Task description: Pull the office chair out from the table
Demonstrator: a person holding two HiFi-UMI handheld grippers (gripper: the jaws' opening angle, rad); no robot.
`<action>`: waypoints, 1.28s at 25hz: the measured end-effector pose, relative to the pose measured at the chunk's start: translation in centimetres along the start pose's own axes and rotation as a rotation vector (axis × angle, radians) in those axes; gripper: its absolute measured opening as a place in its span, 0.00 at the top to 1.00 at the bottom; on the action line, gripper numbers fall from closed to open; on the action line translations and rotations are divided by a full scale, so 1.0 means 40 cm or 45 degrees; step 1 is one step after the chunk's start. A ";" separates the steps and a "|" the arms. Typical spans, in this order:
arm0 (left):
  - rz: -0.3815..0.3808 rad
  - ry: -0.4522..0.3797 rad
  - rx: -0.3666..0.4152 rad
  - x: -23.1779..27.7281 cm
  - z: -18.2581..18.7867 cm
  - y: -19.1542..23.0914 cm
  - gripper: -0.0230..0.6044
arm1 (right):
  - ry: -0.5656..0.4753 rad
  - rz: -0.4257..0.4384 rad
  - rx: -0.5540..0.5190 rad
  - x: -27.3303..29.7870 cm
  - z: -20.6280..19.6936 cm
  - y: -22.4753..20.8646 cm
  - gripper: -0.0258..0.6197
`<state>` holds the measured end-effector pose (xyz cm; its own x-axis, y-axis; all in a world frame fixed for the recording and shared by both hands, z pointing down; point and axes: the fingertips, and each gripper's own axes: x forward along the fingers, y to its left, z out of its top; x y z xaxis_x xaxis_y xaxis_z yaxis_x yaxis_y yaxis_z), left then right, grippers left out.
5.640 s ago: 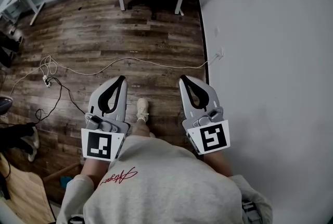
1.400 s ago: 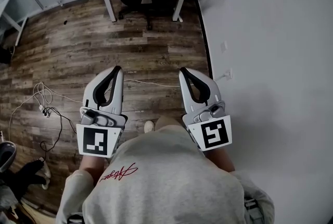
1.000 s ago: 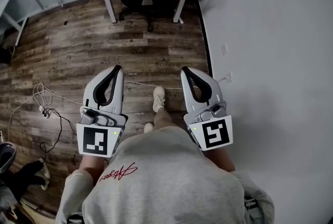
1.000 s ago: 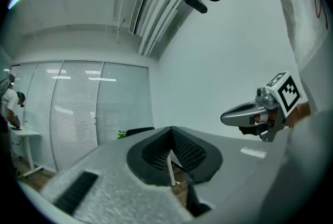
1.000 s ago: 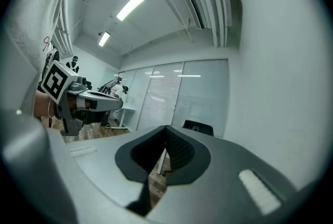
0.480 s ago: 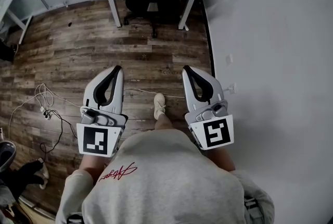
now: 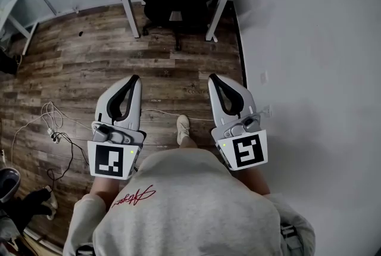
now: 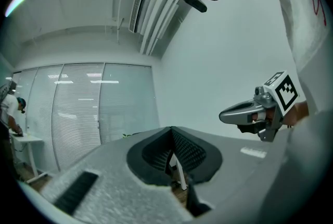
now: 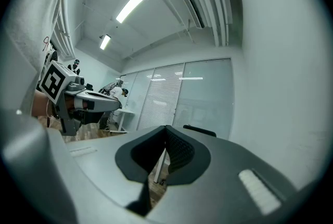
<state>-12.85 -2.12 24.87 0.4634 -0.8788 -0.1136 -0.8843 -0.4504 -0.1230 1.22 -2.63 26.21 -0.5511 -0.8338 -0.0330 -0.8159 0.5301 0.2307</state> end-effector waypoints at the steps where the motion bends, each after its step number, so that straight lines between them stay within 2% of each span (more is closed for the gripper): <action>1: 0.002 -0.001 0.000 0.012 0.003 0.008 0.97 | 0.004 0.003 0.001 0.012 0.000 -0.007 0.96; 7: 0.023 -0.007 -0.004 0.078 0.007 0.043 0.97 | -0.065 0.013 0.025 0.085 0.030 -0.046 0.96; 19: 0.038 0.016 -0.019 0.234 -0.015 0.092 0.97 | -0.039 0.017 0.038 0.201 -0.004 -0.162 0.96; 24: 0.024 0.075 0.025 0.303 -0.048 0.109 0.97 | -0.029 0.018 0.041 0.253 -0.023 -0.214 0.96; 27: 0.039 0.032 -0.022 0.347 -0.040 0.113 0.97 | -0.029 0.024 0.039 0.281 -0.027 -0.246 0.96; 32: 0.060 0.013 -0.025 0.412 -0.040 0.128 0.97 | -0.041 0.034 0.038 0.326 -0.038 -0.298 0.96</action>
<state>-9.83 -19.16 23.95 0.4209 -0.9006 -0.1087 -0.9060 -0.4116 -0.0983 4.02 -20.05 24.50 -0.5775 -0.8143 -0.0588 -0.8056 0.5567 0.2028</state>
